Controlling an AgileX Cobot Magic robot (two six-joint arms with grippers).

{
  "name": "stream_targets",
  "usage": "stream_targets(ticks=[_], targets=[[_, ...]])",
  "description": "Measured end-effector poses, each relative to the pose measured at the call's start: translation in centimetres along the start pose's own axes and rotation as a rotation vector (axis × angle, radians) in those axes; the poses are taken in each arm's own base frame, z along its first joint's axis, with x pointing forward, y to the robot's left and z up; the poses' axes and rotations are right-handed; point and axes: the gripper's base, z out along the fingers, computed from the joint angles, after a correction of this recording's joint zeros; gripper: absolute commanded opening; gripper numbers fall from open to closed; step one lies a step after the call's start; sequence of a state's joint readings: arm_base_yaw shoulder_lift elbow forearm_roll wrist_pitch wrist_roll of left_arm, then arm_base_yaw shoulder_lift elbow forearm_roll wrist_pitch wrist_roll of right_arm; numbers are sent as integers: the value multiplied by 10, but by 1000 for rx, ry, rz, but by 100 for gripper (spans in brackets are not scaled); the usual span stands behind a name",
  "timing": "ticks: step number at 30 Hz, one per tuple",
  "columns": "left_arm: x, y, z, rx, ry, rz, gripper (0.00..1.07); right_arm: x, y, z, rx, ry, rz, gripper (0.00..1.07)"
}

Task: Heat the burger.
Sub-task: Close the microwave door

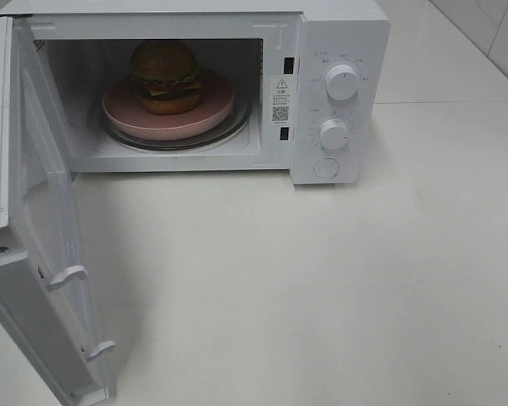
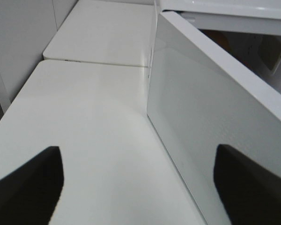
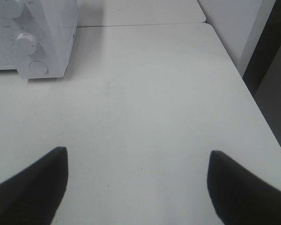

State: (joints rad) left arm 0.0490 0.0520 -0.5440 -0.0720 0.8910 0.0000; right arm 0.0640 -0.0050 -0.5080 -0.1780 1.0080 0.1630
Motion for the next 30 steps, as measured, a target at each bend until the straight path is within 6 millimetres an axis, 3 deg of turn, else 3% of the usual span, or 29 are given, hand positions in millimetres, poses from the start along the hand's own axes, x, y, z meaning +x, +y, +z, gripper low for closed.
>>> stream_targets(ticks=[1,2,3,4,5,6,7,10,15,18,20,23,30], targets=[[-2,1,2,-8,-5,6,52,0,0,0,0,0,0,76],[-2,1,2,-8,-5,6,52,0,0,0,0,0,0,76],[-8,2,8,-24,-17,18,31,0,0,0,0,0,0,76],[-9,3,10,-29,-17,21,21,0,0,0,0,0,0,76],[-9,3,10,-29,-17,21,21,0,0,0,0,0,0,76],[-13,3,15,-35,-21,26,4,0,0,0,0,0,0,76],[-15,4,18,-36,-19,26,0,0,0,0,0,0,0,76],[-18,4,25,-38,-6,26,0,0,0,0,0,0,0,76],[-20,6,56,-44,48,25,0,0,0,0,0,0,0,76],[-18,7,61,-44,47,25,0,0,0,0,0,0,0,76],[-7,8,81,-46,16,23,0,0,0,0,0,0,0,76],[1,10,92,-47,-45,24,0,0,0,0,0,0,0,76],[16,12,106,-49,-194,26,0,0,0,0,0,0,0,76]])
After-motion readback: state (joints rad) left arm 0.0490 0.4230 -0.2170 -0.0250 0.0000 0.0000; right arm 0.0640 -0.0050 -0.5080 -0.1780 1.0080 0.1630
